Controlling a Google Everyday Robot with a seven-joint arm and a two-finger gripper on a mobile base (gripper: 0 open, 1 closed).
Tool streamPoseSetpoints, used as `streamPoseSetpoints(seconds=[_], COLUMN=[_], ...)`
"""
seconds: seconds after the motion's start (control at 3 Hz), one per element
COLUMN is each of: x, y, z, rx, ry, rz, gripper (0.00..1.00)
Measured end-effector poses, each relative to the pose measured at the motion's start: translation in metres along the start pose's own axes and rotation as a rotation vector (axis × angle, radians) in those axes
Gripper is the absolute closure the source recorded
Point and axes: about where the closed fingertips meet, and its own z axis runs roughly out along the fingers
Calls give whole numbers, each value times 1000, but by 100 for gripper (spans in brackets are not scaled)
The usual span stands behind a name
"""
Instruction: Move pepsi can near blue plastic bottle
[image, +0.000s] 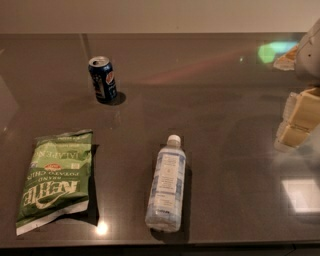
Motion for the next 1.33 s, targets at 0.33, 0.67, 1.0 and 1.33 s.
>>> streamPoseSetpoints(seconds=[0.33,0.67,1.0,1.33], x=[0,-23,-60,-101], y=[0,-11,-29,-43], z=[0,11,29,48], rx=[1,-8,-28,-51], ry=[-1,-39,-103,-181], rz=[0,-26,-45,-50], gripper=[0,0,0,0])
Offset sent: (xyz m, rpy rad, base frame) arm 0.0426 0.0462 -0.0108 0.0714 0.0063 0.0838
